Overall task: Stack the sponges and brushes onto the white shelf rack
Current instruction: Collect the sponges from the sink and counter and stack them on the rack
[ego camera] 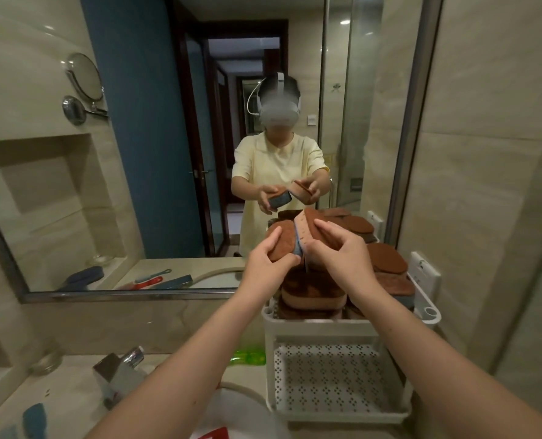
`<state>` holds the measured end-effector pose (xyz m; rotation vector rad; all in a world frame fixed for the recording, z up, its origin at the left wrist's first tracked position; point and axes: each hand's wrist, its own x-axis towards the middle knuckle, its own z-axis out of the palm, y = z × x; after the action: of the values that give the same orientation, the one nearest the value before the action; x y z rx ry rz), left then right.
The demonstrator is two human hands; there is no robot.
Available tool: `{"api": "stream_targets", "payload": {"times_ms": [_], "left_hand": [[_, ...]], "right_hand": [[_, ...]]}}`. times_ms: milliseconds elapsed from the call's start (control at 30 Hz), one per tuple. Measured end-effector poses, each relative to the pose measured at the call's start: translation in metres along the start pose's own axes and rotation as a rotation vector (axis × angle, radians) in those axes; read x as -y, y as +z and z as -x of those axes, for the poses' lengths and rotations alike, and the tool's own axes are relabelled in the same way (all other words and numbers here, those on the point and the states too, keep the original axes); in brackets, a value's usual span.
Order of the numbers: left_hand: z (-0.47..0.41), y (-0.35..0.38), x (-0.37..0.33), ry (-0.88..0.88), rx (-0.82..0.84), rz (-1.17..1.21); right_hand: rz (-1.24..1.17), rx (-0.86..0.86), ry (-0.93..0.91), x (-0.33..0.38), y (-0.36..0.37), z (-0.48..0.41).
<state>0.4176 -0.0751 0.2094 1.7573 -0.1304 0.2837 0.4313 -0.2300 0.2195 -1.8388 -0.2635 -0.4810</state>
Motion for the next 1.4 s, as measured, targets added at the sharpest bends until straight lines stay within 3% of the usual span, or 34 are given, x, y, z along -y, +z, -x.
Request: {"api": "stream_targets", "payload": {"times_ms": [533,833,1000,1167,1400], "left_hand": [[-0.049,0.022,0.041,-0.001,0.008,-0.323],[-0.054,0.021,0.043,0.01,0.026,-0.293],[-0.048,0.018,0.046,0.002,-0.063,-0.316],[-0.04,0.009,0.042,-0.049,-0.037,-0.269],[-0.008,-0.021,0.035,-0.036,-0.175,-0.025]], "right_hand": [[0.532,-0.078,0.019,-0.051,0.015,-0.028],[0.66,-0.068,0.014,-0.054,0.021,-0.024],[0.658,-0.023,0.06,-0.049,0.018,-0.024],[0.641,0.025,0.102,-0.036,0.016,-0.018],[0.388,-0.062,-0.168,-0.004,0.033,0.013]]}}
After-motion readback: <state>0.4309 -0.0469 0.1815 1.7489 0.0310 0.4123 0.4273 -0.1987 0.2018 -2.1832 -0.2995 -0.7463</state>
